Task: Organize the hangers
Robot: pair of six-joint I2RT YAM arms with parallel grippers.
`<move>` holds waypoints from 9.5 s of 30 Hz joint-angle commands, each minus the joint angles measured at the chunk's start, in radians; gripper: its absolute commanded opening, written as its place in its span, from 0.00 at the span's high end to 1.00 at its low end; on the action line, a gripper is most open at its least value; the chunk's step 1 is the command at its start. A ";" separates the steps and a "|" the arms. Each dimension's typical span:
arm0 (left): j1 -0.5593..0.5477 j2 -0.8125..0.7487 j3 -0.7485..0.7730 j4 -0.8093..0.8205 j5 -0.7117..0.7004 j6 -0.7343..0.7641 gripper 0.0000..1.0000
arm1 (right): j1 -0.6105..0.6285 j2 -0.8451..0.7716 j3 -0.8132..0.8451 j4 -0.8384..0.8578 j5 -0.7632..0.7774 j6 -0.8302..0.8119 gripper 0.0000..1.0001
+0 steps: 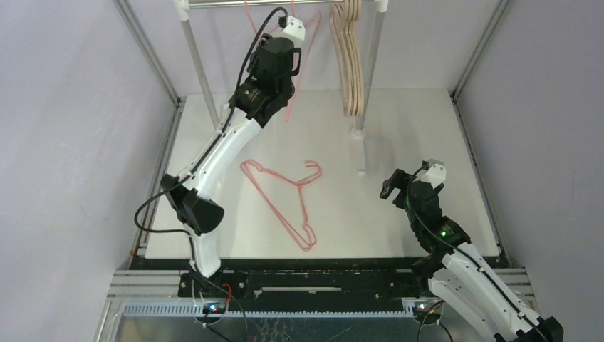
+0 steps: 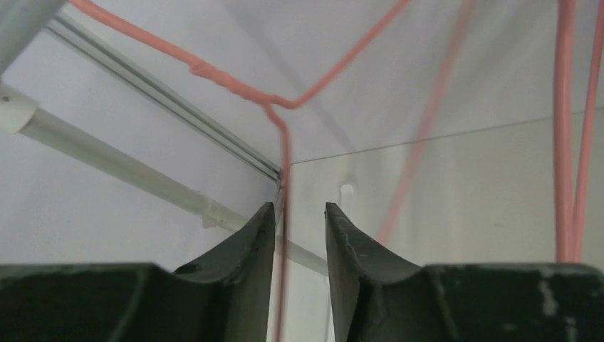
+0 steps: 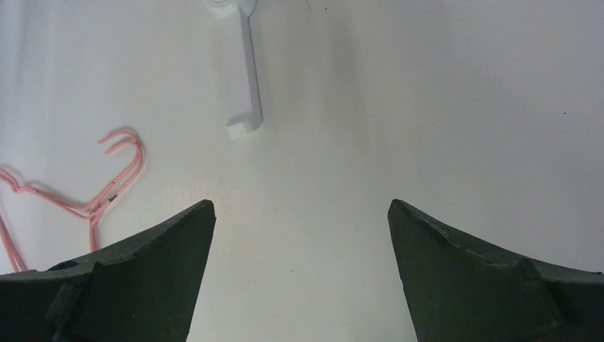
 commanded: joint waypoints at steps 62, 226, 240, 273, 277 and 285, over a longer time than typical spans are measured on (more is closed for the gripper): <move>-0.305 -0.294 -1.271 0.240 0.377 -1.283 0.48 | 0.000 -0.100 -0.060 0.047 -0.071 0.040 0.00; -0.273 -0.917 -1.546 0.249 0.959 -0.692 0.55 | -0.005 0.044 -0.047 0.123 -0.178 0.035 0.00; -0.552 -0.709 -1.551 0.347 0.896 -0.617 0.43 | 0.005 0.071 -0.037 0.116 -0.157 0.040 0.00; -0.632 -0.456 -1.608 0.508 1.085 -0.613 0.46 | 0.005 0.073 -0.058 0.099 -0.135 0.056 0.00; -0.639 -0.442 -1.613 0.509 1.090 -0.627 0.46 | 0.006 0.066 -0.067 0.100 -0.132 0.059 0.00; -0.641 -0.397 -1.621 0.521 1.080 -0.646 0.47 | 0.006 0.040 -0.091 0.102 -0.134 0.073 0.00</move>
